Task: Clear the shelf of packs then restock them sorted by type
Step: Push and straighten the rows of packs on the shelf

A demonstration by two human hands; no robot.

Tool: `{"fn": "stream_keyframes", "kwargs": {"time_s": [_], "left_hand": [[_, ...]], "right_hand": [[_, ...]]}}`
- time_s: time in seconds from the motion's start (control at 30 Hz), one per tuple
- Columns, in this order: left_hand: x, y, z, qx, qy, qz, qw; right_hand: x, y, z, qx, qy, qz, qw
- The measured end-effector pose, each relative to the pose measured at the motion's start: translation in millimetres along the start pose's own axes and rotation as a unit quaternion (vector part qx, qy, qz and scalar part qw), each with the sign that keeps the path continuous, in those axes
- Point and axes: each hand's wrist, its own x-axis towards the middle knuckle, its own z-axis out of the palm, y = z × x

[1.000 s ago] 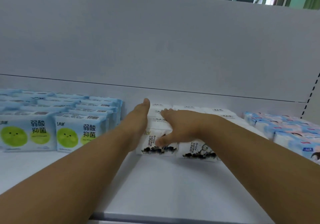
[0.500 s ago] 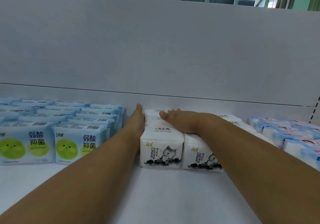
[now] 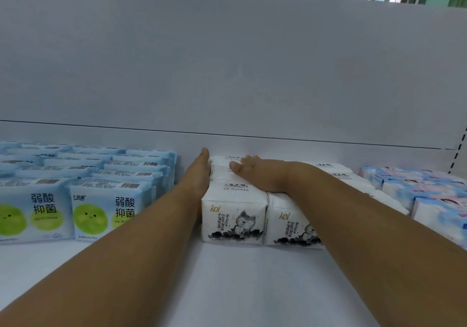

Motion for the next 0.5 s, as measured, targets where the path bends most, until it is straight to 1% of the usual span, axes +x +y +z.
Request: {"fn": "stream_keyframes", "kwargs": {"time_s": [0.07, 0.2, 0.3, 0.37, 0.4, 0.43, 0.47, 0.5], "left_hand": [[0, 0, -1, -0.003, -0.010, 0.001, 1.000], [-10, 0, -2, -0.022, -0.030, -0.028, 0.999], [-22, 4, 1, 0.023, -0.026, -0.005, 0.999], [-23, 10, 1, 0.106, 0.009, 0.058, 0.993], [-23, 15, 2, 0.169, 0.026, 0.099, 0.980], [-26, 20, 6, 0.245, 0.024, 0.130, 0.961], [-27, 27, 12, 0.330, 0.014, 0.147, 0.932], [-26, 31, 18, 0.404, 0.012, 0.147, 0.903]], "right_hand": [[-1, -1, 0, 0.004, -0.005, 0.002, 1.000], [-8, -4, -4, -0.007, 0.000, -0.009, 1.000], [-17, -1, -14, -0.012, 0.015, -0.005, 1.000], [-26, 7, -22, -0.018, 0.025, 0.009, 0.999], [-31, 12, -26, -0.030, 0.030, 0.015, 0.999], [-34, 18, -30, -0.043, 0.031, 0.023, 0.998], [-38, 26, -34, -0.050, 0.036, 0.035, 0.997], [-40, 34, -38, -0.048, 0.040, 0.057, 0.996]]}}
